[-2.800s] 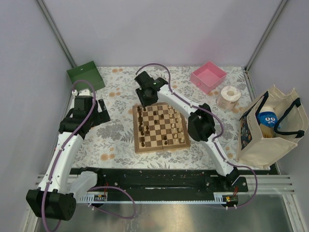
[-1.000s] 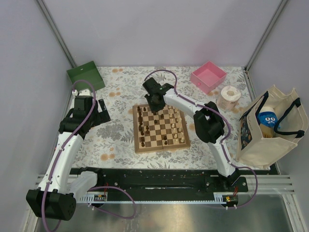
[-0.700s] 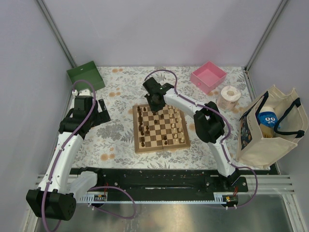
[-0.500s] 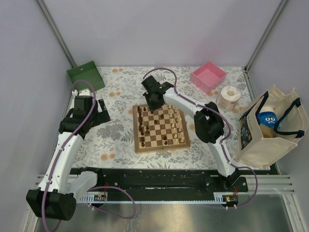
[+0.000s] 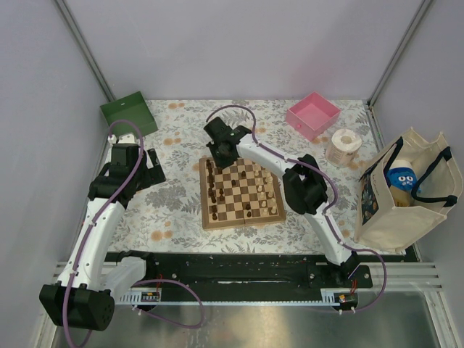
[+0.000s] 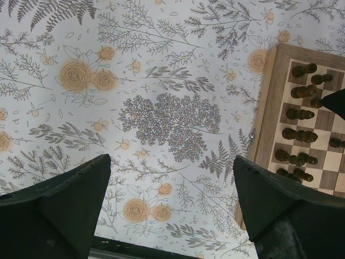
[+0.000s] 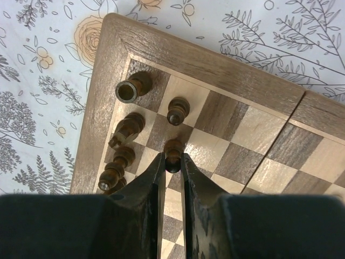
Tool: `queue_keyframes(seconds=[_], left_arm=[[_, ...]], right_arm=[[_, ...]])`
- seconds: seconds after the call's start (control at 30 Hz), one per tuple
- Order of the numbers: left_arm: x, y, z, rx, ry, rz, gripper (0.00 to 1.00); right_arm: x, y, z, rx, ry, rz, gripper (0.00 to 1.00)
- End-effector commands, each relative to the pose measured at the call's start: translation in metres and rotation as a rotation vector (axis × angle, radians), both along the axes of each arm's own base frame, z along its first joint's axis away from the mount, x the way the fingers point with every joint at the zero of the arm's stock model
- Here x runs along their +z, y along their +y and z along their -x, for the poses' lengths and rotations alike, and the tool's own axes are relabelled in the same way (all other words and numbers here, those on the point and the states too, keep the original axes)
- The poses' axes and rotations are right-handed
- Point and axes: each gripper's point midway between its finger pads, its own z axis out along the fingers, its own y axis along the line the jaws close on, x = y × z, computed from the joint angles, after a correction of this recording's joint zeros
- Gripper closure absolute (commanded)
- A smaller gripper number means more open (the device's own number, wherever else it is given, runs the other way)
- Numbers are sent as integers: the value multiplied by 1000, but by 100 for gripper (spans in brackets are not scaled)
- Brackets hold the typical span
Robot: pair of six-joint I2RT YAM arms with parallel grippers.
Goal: Set up the chess pieces on the board
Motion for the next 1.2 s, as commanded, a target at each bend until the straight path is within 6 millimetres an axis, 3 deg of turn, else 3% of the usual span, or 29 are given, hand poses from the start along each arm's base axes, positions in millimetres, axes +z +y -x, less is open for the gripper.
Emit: queue_keyframes(seconds=[0.0,0.53,0.67,0.87,1.17], left_arm=[[8,-2,-8,-8,-44,16,1],[8,-2,-8,-5,-44,16,1],[7,-2,-8,-6,-43,17,1],[7,-2,-8,-6,-41,17,1],[5,-1,-9,-3,-35,15,1]], right_arm=[[13,12,-2,4,-12,-34,81],[3,17,-1,14,4,-23,78],[4,16,-2,13,1,-22,71],[23,17,-2,26,-23,-45,63],[69,7,1,43,-93,-71,53]])
